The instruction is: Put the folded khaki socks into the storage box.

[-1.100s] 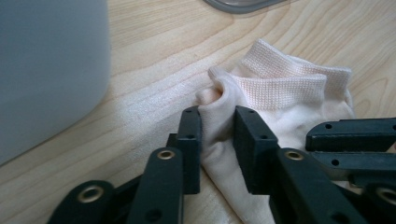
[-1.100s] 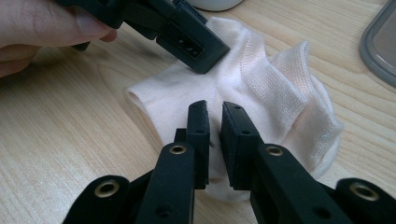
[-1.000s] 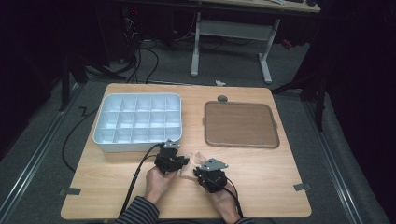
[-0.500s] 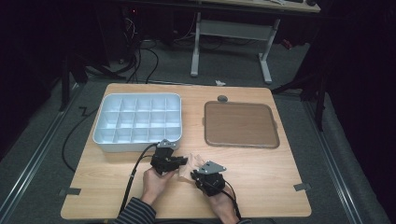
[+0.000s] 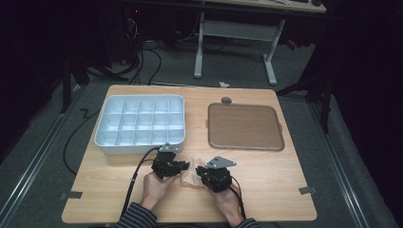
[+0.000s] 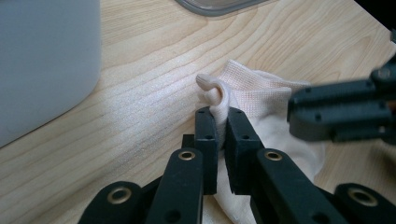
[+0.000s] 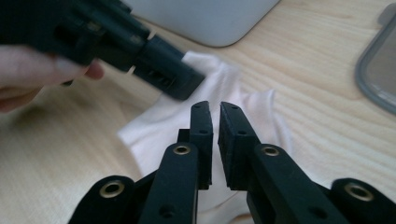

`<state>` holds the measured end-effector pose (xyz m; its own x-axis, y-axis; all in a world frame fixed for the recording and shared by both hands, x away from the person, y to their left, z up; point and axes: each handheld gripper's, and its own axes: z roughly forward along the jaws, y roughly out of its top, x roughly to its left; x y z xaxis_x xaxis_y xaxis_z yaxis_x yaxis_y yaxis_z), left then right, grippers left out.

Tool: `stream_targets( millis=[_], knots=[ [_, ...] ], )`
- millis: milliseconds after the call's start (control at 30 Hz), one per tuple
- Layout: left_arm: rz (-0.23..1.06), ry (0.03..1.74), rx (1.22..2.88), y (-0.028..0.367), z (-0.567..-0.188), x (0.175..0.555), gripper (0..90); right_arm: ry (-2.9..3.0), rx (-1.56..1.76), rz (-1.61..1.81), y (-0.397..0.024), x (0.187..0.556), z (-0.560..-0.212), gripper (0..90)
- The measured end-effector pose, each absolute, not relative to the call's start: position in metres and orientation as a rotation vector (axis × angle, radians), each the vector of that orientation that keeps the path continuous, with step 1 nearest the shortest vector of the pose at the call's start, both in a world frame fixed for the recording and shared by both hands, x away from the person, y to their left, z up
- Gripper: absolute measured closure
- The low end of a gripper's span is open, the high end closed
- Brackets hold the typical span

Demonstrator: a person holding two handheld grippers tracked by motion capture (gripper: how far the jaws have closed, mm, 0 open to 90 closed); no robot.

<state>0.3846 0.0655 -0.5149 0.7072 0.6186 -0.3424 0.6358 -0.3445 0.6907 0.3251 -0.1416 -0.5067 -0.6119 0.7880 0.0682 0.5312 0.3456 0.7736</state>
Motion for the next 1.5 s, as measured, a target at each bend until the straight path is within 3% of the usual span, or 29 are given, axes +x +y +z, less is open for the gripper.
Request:
stream_targets(
  millis=[500, 1500],
  knots=[
    [-0.038, 0.955, 2.067, 0.067, -0.513, 0.383, 84.7, 2.305, 1.249, 1.076, -0.137, 0.349, -0.516, 87.2],
    [-0.040, 0.901, 2.003, 0.077, -0.499, 0.376, 85.0, 2.362, 1.200, 1.070, -0.122, 0.353, -0.523, 89.6]
  ],
)
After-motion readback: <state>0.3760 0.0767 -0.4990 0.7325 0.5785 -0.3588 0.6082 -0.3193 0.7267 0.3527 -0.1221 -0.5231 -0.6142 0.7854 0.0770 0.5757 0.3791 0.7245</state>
